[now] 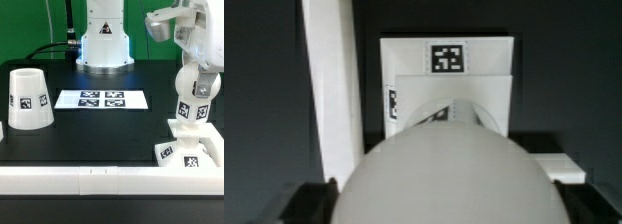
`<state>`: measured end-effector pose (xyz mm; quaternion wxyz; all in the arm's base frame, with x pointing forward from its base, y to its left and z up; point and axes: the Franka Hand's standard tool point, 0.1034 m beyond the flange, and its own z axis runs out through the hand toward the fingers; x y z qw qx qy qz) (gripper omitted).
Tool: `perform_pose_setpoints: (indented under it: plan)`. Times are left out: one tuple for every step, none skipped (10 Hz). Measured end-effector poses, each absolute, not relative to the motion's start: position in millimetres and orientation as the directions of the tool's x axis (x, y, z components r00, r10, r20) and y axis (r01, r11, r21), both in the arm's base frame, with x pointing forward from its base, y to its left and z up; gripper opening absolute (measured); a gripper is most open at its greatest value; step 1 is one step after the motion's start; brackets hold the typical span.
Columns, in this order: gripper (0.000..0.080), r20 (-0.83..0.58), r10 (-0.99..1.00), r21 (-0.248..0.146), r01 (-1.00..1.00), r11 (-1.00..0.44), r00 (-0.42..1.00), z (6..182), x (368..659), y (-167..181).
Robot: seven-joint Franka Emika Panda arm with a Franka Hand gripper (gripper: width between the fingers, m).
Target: Assemble lamp
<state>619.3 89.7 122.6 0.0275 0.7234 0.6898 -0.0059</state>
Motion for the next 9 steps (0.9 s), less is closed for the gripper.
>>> perform_pose_setpoints:
  plan:
    - [0.0577, -0.046, 0.998, 0.032, 0.998, -0.047, 0.049, 122.6, 619.4, 89.6]
    - [0.0577, -0.046, 0.998, 0.032, 0.998, -0.047, 0.049, 122.6, 619.4, 89.4]
    - [0.0577, -0.046, 0.998, 0.032, 0.998, -0.049, 0.05, 122.6, 619.4, 89.3]
    - [0.0577, -0.043, 0.996, 0.031, 0.996, -0.083, 0.084, 122.5, 619.3, 88.0]
    - [0.0577, -0.041, 0.988, 0.034, 0.989, -0.146, 0.148, 122.4, 619.6, 83.2]
    - [0.0577, -0.037, 0.967, 0.039, 0.967, -0.25, 0.252, 122.1, 619.4, 82.2]
    - [0.0578, -0.031, 0.933, 0.041, 0.933, -0.356, 0.358, 121.9, 619.1, 82.7]
    - [0.0578, -0.025, 0.881, 0.045, 0.881, -0.471, 0.473, 121.7, 618.7, 83.0]
    - [0.0578, -0.02, 0.824, 0.045, 0.823, -0.566, 0.567, 121.6, 618.4, 83.3]
